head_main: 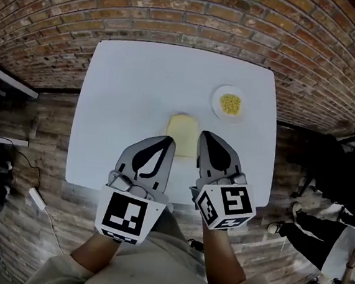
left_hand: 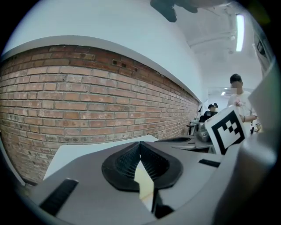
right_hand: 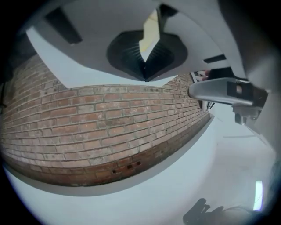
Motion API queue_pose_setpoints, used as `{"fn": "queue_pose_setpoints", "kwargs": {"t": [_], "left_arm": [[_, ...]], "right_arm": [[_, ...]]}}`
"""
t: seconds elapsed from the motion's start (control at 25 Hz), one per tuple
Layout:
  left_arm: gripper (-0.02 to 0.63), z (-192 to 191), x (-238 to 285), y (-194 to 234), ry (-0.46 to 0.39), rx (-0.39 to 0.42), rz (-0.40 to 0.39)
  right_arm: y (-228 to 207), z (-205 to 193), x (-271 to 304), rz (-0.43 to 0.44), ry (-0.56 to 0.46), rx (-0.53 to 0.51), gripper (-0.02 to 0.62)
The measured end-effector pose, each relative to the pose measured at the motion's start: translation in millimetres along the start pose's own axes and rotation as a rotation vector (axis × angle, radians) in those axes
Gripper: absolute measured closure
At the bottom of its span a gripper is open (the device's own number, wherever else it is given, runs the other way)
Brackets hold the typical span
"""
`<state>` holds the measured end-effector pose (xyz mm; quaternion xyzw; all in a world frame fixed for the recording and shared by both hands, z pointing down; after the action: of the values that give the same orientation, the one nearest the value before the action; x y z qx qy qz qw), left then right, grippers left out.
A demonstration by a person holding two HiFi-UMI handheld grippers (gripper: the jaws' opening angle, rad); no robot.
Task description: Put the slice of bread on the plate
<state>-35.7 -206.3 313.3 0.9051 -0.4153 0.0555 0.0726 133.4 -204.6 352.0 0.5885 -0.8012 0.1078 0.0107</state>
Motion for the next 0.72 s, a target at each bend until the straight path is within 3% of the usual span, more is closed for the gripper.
{"fn": "queue_pose_setpoints", "kwargs": {"t": [0.4, 0.72], "left_arm": [[0.595, 40.6, -46.3, -25.7, -0.105, 0.025, -0.013], [0.595, 54.4, -81.7, -43.1, -0.147, 0.046, -0.030]], "right_arm": [[56.7, 70.0, -65.7, 0.063, -0.148, -0.121, 0.588], [88.3, 81.6, -105.2, 0.068, -0.193, -0.151, 0.589]]}}
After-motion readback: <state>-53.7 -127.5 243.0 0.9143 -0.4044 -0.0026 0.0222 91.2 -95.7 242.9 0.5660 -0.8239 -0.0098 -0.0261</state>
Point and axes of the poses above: the fingertips, and each gripper's own axes: x forward along the fingers, y to its left, z out of its top, the point moved 10 cm from there along -x, backward along the fingers, and after that the axes turned 9 degrees about -y, right-handed, at the moved point
